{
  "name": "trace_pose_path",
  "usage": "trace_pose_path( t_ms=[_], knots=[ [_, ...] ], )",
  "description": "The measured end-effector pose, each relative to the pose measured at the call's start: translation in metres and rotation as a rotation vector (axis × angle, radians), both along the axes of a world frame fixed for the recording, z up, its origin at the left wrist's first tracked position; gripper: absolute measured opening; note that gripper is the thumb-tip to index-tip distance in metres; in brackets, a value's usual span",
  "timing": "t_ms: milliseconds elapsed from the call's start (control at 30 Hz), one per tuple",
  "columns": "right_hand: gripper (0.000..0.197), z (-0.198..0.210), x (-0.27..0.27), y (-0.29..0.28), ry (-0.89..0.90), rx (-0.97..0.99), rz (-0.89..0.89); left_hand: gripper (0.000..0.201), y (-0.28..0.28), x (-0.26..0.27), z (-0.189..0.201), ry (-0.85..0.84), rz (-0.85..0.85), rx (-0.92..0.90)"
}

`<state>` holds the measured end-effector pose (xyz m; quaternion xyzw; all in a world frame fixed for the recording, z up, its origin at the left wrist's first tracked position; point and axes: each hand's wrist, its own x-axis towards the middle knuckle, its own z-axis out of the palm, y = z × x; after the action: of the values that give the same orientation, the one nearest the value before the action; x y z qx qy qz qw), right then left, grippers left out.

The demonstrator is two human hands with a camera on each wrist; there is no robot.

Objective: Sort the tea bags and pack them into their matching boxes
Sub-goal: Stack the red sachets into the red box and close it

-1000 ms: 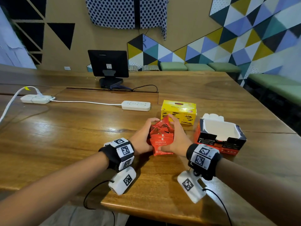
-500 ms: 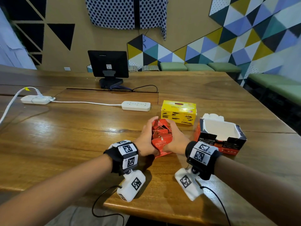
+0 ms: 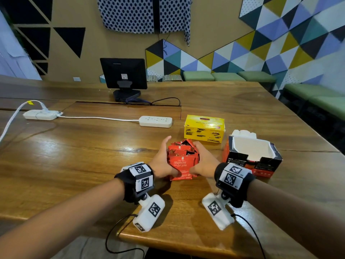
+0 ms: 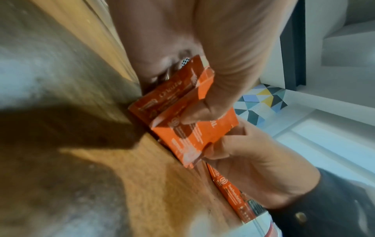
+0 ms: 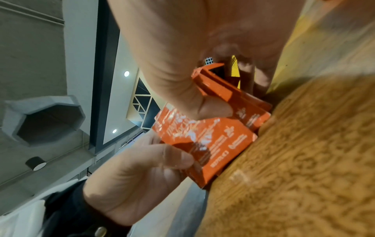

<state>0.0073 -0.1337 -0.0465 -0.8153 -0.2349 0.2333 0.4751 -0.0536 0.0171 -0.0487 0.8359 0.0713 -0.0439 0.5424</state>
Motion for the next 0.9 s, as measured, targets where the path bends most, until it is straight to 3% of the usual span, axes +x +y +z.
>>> trace_pose_path(
  t_ms=[200, 433, 700, 800, 900],
  knots=[
    [0.074, -0.003, -0.004, 0.002, -0.109, 0.09, -0.024, 0.126, -0.005, -0.002, -0.001, -0.107, -0.024, 0.028],
    [0.079, -0.004, -0.003, 0.001, -0.034, 0.085, -0.023, 0.13, 0.002, -0.001, -0.005, 0.0, -0.018, 0.059],
    [0.062, -0.009, 0.0, 0.004, -0.016, 0.093, -0.095, 0.08, 0.01, 0.002, -0.012, 0.033, 0.032, -0.027],
    [0.065, -0.008, 0.001, 0.002, -0.01, 0.108, -0.096, 0.09, 0.012, 0.001, -0.01, -0.023, 0.058, -0.012],
    [0.075, -0.007, -0.001, 0.005, -0.017, 0.095, -0.038, 0.117, 0.007, 0.002, -0.005, -0.019, 0.005, 0.027]
  ],
)
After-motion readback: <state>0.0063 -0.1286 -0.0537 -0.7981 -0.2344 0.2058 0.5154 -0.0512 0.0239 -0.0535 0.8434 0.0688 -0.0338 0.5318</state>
